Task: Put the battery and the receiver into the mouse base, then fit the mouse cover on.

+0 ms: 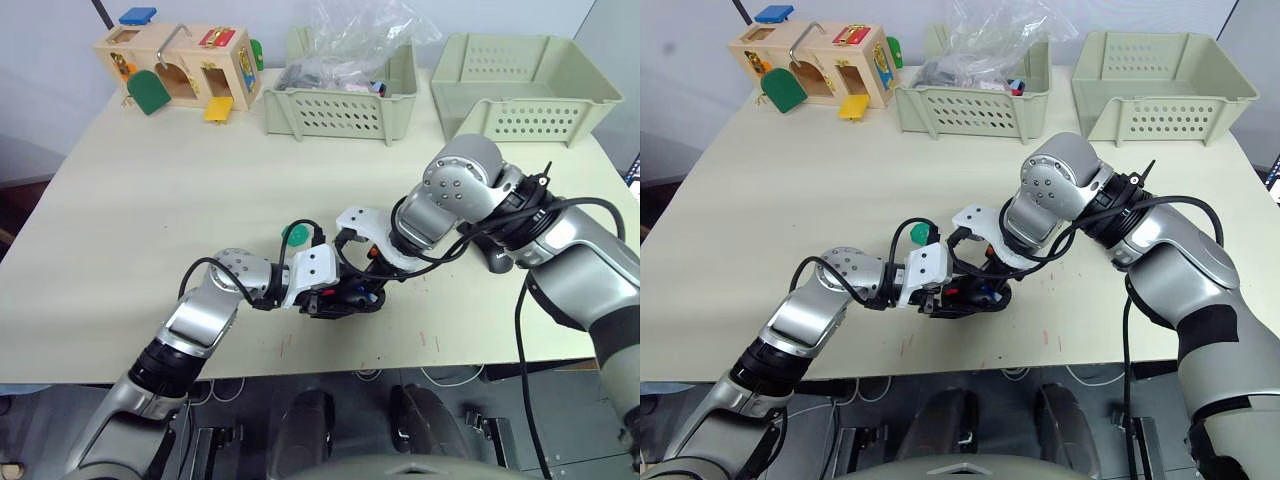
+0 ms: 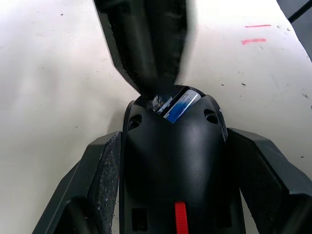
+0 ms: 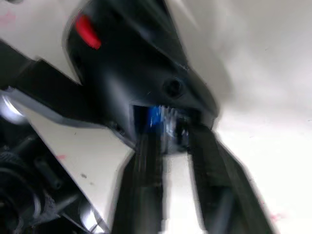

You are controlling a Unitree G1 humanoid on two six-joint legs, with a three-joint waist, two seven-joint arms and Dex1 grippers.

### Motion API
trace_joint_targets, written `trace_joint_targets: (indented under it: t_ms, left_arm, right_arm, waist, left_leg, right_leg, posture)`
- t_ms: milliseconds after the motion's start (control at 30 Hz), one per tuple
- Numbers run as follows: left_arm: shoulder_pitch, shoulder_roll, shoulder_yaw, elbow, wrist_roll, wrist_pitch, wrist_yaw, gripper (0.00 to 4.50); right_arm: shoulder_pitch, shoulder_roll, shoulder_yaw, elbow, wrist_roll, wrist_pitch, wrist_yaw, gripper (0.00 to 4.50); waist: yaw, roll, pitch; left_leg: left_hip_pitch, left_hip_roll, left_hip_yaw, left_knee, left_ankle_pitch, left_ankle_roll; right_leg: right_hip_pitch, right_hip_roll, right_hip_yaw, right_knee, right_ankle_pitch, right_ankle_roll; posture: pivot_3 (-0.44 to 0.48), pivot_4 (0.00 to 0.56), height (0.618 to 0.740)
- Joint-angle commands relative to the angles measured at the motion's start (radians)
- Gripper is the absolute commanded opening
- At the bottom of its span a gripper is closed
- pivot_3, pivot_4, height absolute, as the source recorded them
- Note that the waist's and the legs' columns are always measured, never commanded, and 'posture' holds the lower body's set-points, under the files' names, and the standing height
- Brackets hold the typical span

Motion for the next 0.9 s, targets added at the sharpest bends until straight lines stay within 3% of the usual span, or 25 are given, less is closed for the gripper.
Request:
trace_joint_targets:
  t_ms: [33,233,333,567,633,733,900]
  left_arm:
    - [0.003,-0.005,0.003,-0.020,-0.011,-0.005,0.001,2.86]
    - [0.002,-0.006,0.004,-0.017,-0.013,-0.005,0.002,2.86]
    - [0.003,-0.005,0.007,-0.019,-0.014,-0.004,0.003,2.86]
    - [0.004,0.002,0.010,-0.022,-0.019,-0.002,0.004,2.86]
    - [0.005,0.005,0.011,-0.022,-0.020,-0.002,0.004,2.86]
    - [0.005,0.007,0.011,-0.023,-0.022,-0.002,0.005,2.86]
    - [0.005,0.012,0.011,-0.025,-0.024,0.001,0.006,2.86]
  right_arm:
    - [-0.022,-0.038,-0.032,-0.027,0.022,0.005,0.014,1.96]
    - [-0.028,-0.114,-0.044,-0.076,0.075,0.005,0.021,1.96]
    - [0.008,-0.199,-0.093,-0.180,0.067,0.005,0.041,1.96]
    - [0.323,-0.342,-0.338,-0.590,-0.107,-0.172,0.123,1.96]
    - [0.431,-0.369,-0.364,-0.688,-0.230,-0.315,0.148,1.96]
    - [0.525,-0.382,-0.391,-0.745,-0.315,-0.407,0.221,1.96]
    - [0.718,-0.300,-0.491,-0.799,-0.439,-0.658,0.290,1.96]
  waist:
    - [0.000,0.000,0.000]
    - [0.000,0.000,0.000]
    - [0.001,0.000,0.000]
    - [0.003,0.000,0.000]
    - [0.002,0.000,0.000]
    - [0.001,0.000,0.000]
    - [0.003,-0.001,0.000]
  left_leg:
    - [0.000,0.000,0.000,0.000,0.000,0.000]
    - [-0.001,0.000,0.000,0.000,0.000,0.000]
    - [-0.001,0.000,-0.001,0.000,0.000,0.000]
    - [-0.003,0.000,-0.001,-0.002,0.000,0.000]
    - [-0.003,0.000,-0.001,-0.002,0.000,0.000]
    - [-0.003,0.000,-0.001,-0.002,0.000,0.000]
    - [-0.002,0.000,0.000,-0.002,0.000,0.000]
  right_leg:
    - [0.000,0.000,0.000,0.000,0.000,0.000]
    - [0.000,0.000,0.000,-0.002,0.000,0.000]
    - [0.000,0.000,-0.001,-0.002,0.000,0.000]
    - [0.000,0.000,-0.002,-0.007,0.000,0.000]
    - [0.000,0.000,-0.001,-0.008,0.000,0.000]
    - [0.000,0.000,-0.001,-0.008,0.000,0.001]
    - [0.001,0.001,-0.001,-0.008,0.000,0.001]
  posture:
    - [0.000,0.150,0.740]
    - [0.000,0.150,0.740]
    - [0.000,0.150,0.740]
    - [0.000,0.150,0.740]
    - [0.000,0.150,0.740]
    - [0.000,0.150,0.740]
    - [0.000,0.150,0.740]
